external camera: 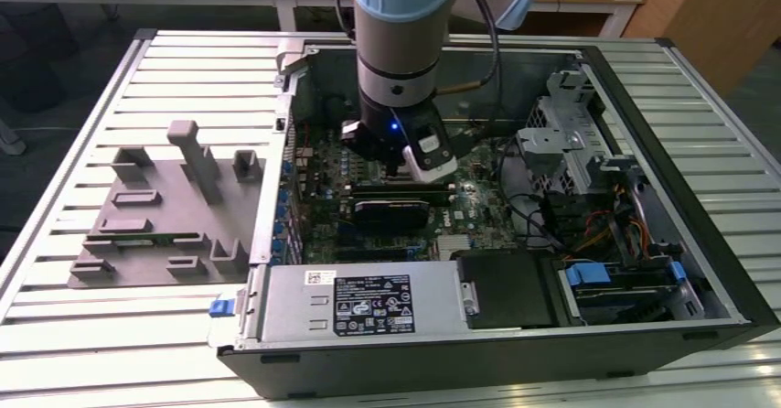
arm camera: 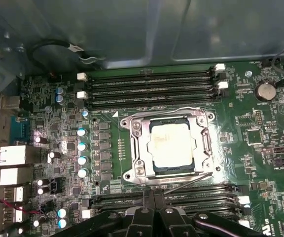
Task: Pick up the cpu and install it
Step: 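Install the second cpu locking lever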
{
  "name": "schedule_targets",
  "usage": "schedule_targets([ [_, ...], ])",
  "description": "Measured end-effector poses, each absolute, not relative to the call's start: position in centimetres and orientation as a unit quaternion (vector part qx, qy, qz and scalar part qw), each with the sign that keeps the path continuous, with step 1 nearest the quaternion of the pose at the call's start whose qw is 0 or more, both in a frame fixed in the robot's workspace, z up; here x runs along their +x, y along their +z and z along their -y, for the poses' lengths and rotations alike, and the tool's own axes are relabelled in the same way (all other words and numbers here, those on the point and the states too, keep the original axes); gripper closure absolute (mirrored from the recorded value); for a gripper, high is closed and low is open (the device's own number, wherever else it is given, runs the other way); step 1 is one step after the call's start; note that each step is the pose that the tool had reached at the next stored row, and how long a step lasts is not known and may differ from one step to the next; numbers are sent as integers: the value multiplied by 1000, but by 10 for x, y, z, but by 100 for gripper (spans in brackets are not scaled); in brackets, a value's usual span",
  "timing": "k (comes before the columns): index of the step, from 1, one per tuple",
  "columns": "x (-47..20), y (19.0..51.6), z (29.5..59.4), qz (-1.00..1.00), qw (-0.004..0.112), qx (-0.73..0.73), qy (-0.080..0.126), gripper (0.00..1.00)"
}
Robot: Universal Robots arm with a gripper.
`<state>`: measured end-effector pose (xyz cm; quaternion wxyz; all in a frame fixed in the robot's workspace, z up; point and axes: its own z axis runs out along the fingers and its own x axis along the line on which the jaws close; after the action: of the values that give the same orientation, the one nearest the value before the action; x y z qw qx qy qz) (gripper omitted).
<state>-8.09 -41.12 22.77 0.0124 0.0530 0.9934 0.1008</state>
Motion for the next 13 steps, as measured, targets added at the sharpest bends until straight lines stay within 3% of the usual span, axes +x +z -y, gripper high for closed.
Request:
schedule_targets([
  [13, -86, 218, 418, -992, 12, 53, 112, 89],
])
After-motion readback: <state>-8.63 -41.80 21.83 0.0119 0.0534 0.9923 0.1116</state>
